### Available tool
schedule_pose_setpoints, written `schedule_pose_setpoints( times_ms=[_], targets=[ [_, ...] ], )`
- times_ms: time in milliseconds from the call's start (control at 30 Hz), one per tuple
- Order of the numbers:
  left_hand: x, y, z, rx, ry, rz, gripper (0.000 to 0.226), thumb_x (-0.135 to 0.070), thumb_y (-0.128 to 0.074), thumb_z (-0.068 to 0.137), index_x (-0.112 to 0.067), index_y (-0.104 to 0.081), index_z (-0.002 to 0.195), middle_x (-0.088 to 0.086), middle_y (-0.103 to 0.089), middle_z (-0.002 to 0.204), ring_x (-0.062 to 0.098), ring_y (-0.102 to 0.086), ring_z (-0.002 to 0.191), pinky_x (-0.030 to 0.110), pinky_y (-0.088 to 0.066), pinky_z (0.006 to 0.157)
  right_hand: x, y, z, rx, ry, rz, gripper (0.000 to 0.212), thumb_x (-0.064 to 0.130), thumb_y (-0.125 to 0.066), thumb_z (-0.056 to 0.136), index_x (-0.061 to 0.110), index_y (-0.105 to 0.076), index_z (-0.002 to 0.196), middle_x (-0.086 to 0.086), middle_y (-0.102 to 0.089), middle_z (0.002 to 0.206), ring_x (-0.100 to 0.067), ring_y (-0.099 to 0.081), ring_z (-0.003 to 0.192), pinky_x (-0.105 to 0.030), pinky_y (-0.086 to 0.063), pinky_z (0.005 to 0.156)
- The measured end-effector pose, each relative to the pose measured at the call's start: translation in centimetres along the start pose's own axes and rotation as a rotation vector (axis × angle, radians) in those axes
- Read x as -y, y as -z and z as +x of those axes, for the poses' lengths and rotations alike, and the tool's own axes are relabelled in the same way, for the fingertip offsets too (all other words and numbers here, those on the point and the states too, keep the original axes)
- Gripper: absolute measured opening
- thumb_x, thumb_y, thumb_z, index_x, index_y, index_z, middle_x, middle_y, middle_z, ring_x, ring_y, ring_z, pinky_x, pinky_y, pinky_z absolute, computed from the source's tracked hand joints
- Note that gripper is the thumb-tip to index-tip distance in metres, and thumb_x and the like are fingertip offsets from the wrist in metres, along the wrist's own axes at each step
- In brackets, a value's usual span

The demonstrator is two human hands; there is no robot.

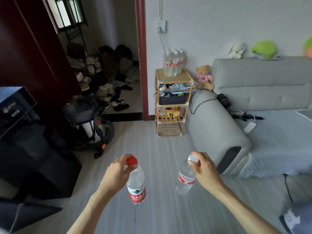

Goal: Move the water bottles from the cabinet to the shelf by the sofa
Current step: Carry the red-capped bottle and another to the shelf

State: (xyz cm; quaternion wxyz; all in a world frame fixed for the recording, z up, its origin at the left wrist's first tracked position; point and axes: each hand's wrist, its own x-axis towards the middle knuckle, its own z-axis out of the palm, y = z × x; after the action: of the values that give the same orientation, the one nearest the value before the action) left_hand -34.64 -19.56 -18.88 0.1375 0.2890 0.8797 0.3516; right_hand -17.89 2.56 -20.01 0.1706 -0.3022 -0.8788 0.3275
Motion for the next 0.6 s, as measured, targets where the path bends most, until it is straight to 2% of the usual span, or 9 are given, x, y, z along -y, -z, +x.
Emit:
schedule_pose_setpoints(
  times_ms=[133, 333, 500, 600],
  targets=[
    [-2.3, 0.7, 10.6, 0.011, -0.063, 0.030, 0.025, -0.023, -0.060, 0.085, -0.019, -0.056, 0.110, -0.007, -0.054, 0.096, 0.017, -0.055, 0.093, 0.029, -0.043, 0.082, -0.8, 0.4, 8.4, -0.024, -0.032, 0.000, 0.024, 0.007, -0.059, 0.085, 0.003, -0.058, 0.109, -0.004, -0.048, 0.098, -0.023, -0.052, 0.086, -0.014, -0.030, 0.073],
    [-5.0, -1.0, 23.5, 0.015, -0.055, -0.014, 0.024, -0.018, -0.060, 0.085, -0.015, -0.057, 0.109, -0.005, -0.057, 0.098, 0.019, -0.056, 0.095, 0.032, -0.045, 0.085, -3.1, 1.6, 21.8, -0.038, -0.036, 0.008, 0.027, 0.014, -0.057, 0.087, 0.008, -0.056, 0.113, -0.006, -0.052, 0.105, -0.021, -0.053, 0.089, -0.023, -0.039, 0.079],
    [-7.4, -4.6, 34.0, 0.032, -0.014, -0.012, 0.025, -0.019, -0.058, 0.087, -0.016, -0.056, 0.111, -0.004, -0.057, 0.094, 0.016, -0.055, 0.090, 0.026, -0.040, 0.078, -7.0, 3.1, 33.1, 0.029, -0.003, -0.007, 0.026, 0.017, -0.055, 0.089, 0.011, -0.053, 0.115, 0.001, -0.048, 0.101, -0.013, -0.050, 0.086, -0.007, -0.036, 0.068],
    [-9.7, -6.1, 40.2, 0.043, 0.007, 0.004, 0.026, -0.019, -0.059, 0.086, -0.016, -0.056, 0.112, -0.001, -0.056, 0.095, 0.019, -0.056, 0.092, 0.026, -0.039, 0.078, -8.8, 4.4, 39.9, 0.041, 0.005, -0.010, 0.026, 0.016, -0.055, 0.089, 0.011, -0.053, 0.115, 0.000, -0.049, 0.102, -0.013, -0.050, 0.086, -0.014, -0.037, 0.073]
  ],
)
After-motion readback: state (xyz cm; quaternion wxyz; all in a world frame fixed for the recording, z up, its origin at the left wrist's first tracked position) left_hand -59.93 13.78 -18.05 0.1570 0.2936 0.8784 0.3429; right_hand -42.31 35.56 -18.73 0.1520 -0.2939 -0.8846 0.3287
